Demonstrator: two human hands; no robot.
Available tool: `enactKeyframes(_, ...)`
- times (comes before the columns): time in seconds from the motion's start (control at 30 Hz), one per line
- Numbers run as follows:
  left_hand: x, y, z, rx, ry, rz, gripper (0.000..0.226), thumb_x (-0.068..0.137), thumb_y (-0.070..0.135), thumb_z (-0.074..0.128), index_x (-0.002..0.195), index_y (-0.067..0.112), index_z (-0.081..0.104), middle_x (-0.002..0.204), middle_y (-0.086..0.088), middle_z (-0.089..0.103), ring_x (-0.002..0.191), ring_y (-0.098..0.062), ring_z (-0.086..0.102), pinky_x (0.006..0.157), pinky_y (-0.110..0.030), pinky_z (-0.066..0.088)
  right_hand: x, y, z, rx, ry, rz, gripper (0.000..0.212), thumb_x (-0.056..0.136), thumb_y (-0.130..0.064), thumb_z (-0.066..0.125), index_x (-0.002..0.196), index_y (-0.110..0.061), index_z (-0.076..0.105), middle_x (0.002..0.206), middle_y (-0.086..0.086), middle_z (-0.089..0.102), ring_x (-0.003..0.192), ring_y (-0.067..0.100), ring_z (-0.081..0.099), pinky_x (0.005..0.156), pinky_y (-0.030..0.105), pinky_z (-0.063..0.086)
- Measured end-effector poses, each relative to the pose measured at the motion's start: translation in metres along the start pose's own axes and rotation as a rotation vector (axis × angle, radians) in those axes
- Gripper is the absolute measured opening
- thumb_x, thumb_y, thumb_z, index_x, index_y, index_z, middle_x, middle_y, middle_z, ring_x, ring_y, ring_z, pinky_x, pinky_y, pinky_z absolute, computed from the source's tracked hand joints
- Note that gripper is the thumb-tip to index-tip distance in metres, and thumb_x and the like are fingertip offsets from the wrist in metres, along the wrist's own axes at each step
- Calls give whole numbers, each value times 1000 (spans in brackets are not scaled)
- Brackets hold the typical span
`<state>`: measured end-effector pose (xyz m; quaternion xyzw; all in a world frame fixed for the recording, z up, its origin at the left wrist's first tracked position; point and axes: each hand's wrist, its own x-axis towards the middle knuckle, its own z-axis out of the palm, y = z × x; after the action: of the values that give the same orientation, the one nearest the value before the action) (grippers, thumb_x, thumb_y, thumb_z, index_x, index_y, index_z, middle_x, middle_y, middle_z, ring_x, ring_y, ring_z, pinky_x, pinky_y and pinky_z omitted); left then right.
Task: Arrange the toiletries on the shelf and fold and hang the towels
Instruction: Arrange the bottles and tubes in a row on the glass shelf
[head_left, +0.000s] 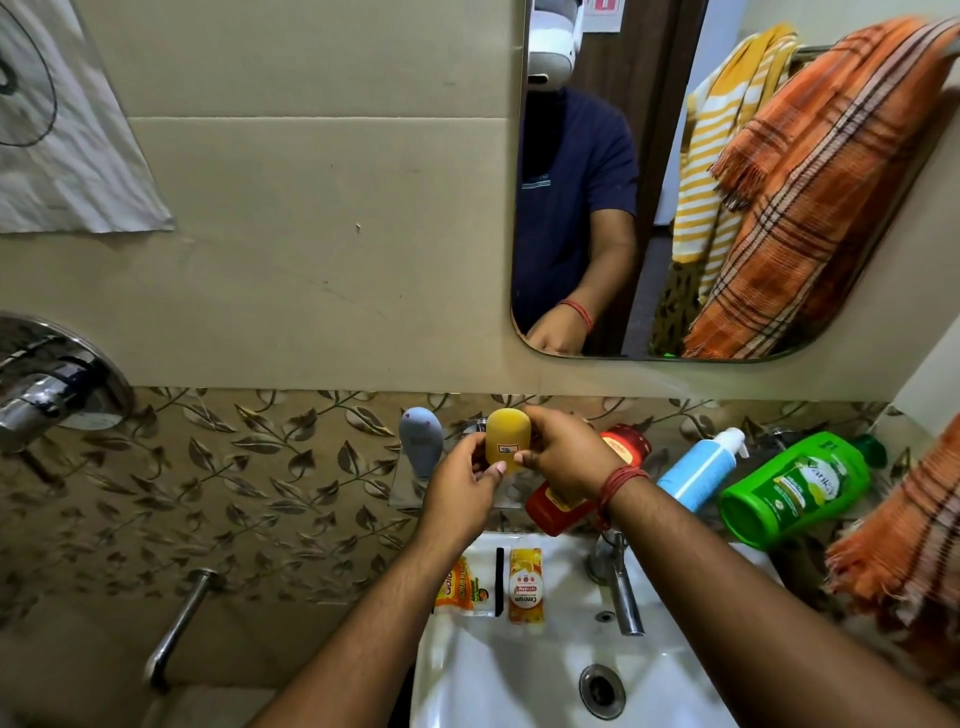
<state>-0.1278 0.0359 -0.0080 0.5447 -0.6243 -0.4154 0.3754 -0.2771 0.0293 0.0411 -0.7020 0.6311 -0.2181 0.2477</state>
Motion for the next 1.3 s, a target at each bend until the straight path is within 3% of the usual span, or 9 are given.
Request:
enactKeyframes(0.17, -1, -1, -1, -49, -11, -20, 42, 100, 13, 59, 140, 21, 50, 116, 13, 59, 115, -7, 59, 73, -9, 42, -4, -1, -2, -5, 6, -3, 49, 91, -16, 68, 136, -21, 50, 133, 3, 61, 122, 20, 57, 100, 37, 47)
enactKeyframes(0.3, -18, -9, -5, -150, 32, -28, 51, 100, 13, 58, 148, 23, 41, 133, 12, 51, 123, -4, 51, 90, -16, 43, -20, 5, -11, -9, 161, -37, 48, 90, -10, 67, 134, -19, 52, 138, 1, 57, 127, 17, 54, 101, 29, 47)
enactKeyframes(0.47, -46, -24, 2, -46, 81, 75, 27, 100, 17, 59, 118, 36, 55, 121, 13, 60, 114, -2, 59, 84, -12, 45, -55, 21, -17, -262, 223, -31, 48, 90, -7, 63, 135, -21, 52, 135, 1, 57, 127, 19, 49, 104, 34, 45)
enactKeyframes(0.63, -45, -13, 22, 48, -48, 112, 29, 99, 23, 59, 127, 28, 55, 125, 10, 59, 106, 6, 57, 80, -9, 43, -79, 29, -2, -424, 222, 18, 53, 86, -6, 65, 136, -19, 51, 136, 4, 51, 125, 24, 48, 102, 38, 48)
enactKeyframes(0.73, -40, -7, 34, 59, -85, 85, 35, 100, 26, 59, 134, 24, 54, 125, 11, 58, 106, -3, 58, 81, -15, 47, -84, 30, 16, -445, 244, 88, 48, 87, -5, 62, 131, -20, 52, 129, 4, 48, 114, 25, 51, 92, 39, 53)
enactKeyframes(0.87, -37, -5, 45, 62, -75, 56, 27, 98, 27, 61, 125, 26, 58, 122, 2, 65, 102, -11, 66, 88, -34, 57, -86, 33, 30, -250, 358, 170, 32, 94, -15, 59, 125, -20, 54, 128, 2, 44, 96, 23, 62, 84, 34, 54)
enactKeyframes(0.97, -37, -2, 49, -5, -103, 22, 20, 97, 22, 64, 113, 30, 57, 117, 1, 66, 92, -5, 67, 75, -20, 56, -88, 34, 37, -20, 409, 167, 26, 96, -14, 56, 122, -16, 54, 130, 1, 38, 101, 22, 61, 87, 29, 52)
enactKeyframes(1.07, -42, -3, 51, -81, -121, 9, 25, 97, 19, 65, 119, 27, 57, 122, 0, 63, 96, -3, 65, 67, -9, 52, -92, 35, 45, 77, 430, 155, 28, 95, -11, 57, 123, -15, 53, 132, 0, 37, 111, 20, 57, 95, 30, 52)
enactKeyframes(1.3, -50, -10, 49, -114, -87, 57, 40, 96, 12, 65, 134, 19, 56, 129, -2, 56, 110, -8, 62, 77, -10, 54, -98, 40, 57, 292, 537, 123, 47, 87, -3, 65, 129, -16, 47, 136, -4, 34, 114, 16, 56, 93, 34, 55)
